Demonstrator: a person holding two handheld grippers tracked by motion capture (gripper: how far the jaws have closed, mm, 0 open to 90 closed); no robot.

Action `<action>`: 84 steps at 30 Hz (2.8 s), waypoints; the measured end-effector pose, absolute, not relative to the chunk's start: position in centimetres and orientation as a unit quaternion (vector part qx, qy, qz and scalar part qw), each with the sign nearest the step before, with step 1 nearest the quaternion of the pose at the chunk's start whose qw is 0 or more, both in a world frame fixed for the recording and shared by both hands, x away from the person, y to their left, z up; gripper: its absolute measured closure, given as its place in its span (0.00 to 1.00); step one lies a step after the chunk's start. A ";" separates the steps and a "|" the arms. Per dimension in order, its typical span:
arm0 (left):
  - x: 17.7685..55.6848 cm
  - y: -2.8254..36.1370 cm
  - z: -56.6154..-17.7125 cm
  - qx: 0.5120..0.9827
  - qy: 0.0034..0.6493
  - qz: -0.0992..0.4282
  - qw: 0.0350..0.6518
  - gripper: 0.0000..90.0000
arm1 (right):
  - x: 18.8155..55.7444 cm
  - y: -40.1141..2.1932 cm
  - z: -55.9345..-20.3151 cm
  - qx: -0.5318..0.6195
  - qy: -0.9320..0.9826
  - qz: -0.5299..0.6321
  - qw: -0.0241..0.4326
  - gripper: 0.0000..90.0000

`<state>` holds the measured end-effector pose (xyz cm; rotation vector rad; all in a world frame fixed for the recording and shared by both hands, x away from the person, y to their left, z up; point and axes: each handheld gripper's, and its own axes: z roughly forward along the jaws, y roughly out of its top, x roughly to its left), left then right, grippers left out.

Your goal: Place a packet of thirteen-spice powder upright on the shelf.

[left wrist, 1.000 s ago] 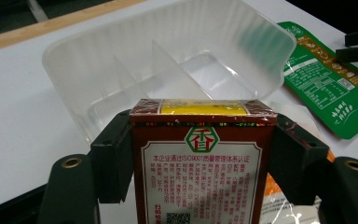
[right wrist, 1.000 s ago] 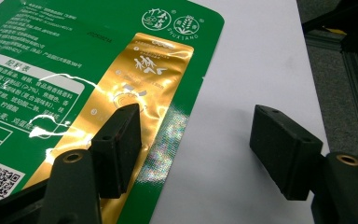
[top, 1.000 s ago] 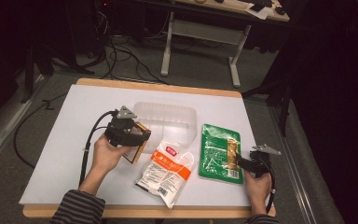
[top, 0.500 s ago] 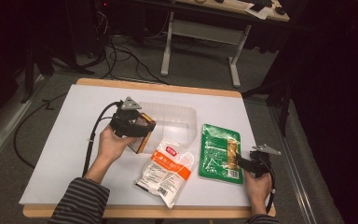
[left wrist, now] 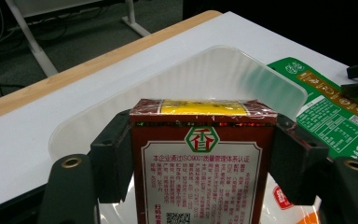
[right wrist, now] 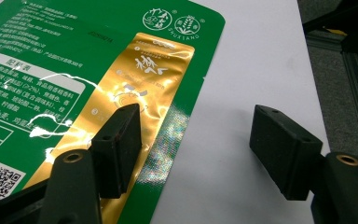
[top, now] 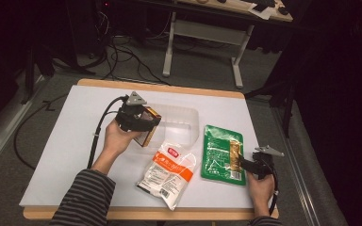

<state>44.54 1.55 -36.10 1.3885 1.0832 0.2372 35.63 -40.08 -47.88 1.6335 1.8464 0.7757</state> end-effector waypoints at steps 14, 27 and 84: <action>45.2 1.7 -36.6 0.602 0.452 0.105 0.650 0.36 | 35.6 -40.1 -47.9 0.608 0.687 0.288 0.275 0.38; 45.7 2.0 -37.0 0.598 0.447 0.101 0.658 0.36 | 35.6 -40.1 -47.9 0.607 0.687 0.289 0.275 0.38; 46.6 3.0 -38.3 0.636 0.438 0.104 0.627 0.36 | 35.6 -40.0 -47.9 0.603 0.690 0.288 0.279 0.39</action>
